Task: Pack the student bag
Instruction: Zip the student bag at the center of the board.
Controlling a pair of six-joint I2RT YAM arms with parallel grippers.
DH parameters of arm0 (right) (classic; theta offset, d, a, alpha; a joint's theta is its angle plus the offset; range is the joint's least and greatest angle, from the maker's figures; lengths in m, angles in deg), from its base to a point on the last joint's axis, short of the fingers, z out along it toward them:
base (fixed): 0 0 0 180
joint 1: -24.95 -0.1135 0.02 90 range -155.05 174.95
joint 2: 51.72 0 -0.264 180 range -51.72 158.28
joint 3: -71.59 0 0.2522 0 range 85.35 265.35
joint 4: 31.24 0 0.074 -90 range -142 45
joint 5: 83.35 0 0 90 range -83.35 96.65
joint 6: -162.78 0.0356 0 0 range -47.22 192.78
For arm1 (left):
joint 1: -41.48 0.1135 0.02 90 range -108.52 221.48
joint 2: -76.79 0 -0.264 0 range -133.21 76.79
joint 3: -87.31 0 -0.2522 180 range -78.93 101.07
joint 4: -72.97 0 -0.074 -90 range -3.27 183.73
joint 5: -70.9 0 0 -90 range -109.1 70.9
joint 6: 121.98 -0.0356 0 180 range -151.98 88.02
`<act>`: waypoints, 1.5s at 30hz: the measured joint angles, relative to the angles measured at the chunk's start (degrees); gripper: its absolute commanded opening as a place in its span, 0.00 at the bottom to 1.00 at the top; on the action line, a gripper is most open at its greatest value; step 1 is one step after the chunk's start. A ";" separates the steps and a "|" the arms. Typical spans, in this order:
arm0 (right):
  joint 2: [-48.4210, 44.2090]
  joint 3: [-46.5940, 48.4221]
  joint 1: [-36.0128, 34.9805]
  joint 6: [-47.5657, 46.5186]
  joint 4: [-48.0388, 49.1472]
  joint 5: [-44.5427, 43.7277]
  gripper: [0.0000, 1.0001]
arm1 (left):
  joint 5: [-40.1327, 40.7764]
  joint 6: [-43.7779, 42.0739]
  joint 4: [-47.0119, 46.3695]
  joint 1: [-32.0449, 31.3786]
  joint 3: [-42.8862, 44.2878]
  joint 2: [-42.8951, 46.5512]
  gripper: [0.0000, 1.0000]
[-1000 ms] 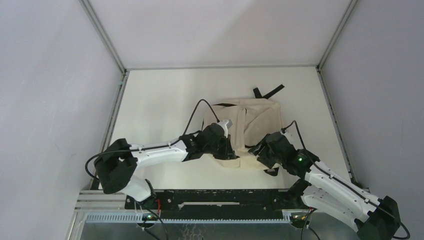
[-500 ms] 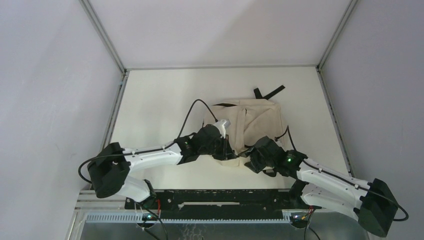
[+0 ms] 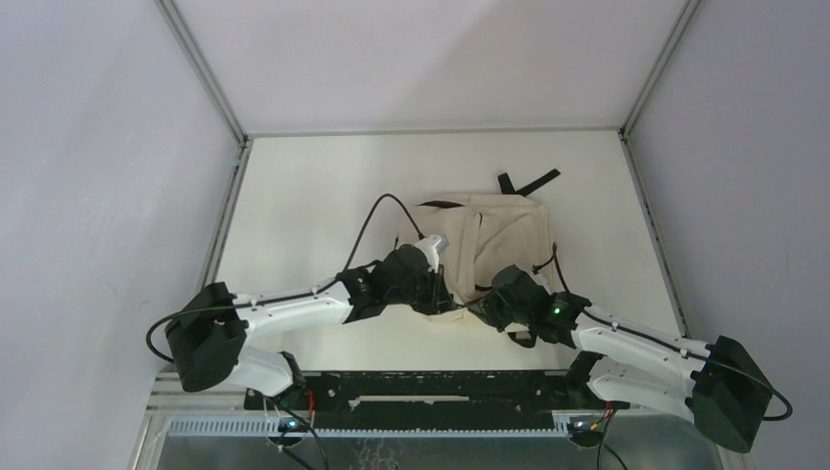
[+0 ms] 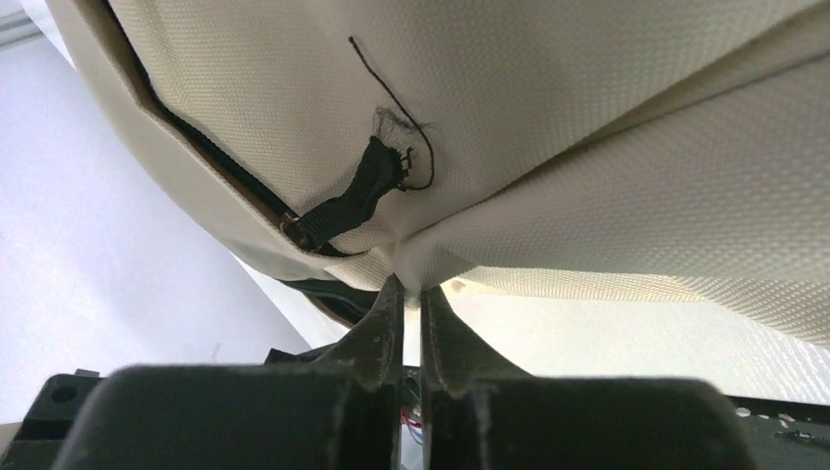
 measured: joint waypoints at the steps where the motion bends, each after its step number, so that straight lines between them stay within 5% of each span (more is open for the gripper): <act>1: 0.00 0.00 0.11 -0.52 0.04 -0.17 0.00 | 0.11 -0.33 0.24 0.00 -0.02 0.24 0.00; 9: -1.46 0.00 0.55 -3.69 -1.55 -1.79 0.00 | 1.20 -0.98 0.28 0.02 -1.73 1.33 0.00; 20: -13.11 -0.57 1.11 -6.69 -16.65 -10.14 0.00 | 2.19 -1.01 1.75 4.96 -5.95 6.32 0.00; 28: -26.80 -2.54 11.80 -14.93 -25.88 -11.61 0.00 | 0.96 -1.68 2.16 11.89 -8.63 9.44 0.00; 29: -27.41 -2.54 13.90 -17.27 -26.18 -11.06 0.03 | 0.79 -1.95 2.01 12.17 -8.63 9.46 0.00; 32: -27.58 -2.10 18.64 -24.57 -25.86 -8.28 0.47 | -1.05 -2.14 1.36 12.24 -8.63 9.46 0.00; 35: -26.75 0.48 19.74 -32.96 -26.08 -6.99 0.66 | -1.90 -2.89 1.49 12.26 -8.63 9.51 0.00; 40: -25.62 6.21 11.65 -43.78 -23.87 -7.48 0.69 | -2.21 -4.02 2.84 12.04 -8.50 10.60 0.00; 45: -20.44 7.76 -7.93 -52.13 -17.35 -14.62 0.64 | -2.38 -4.57 5.01 11.96 -7.45 12.74 0.00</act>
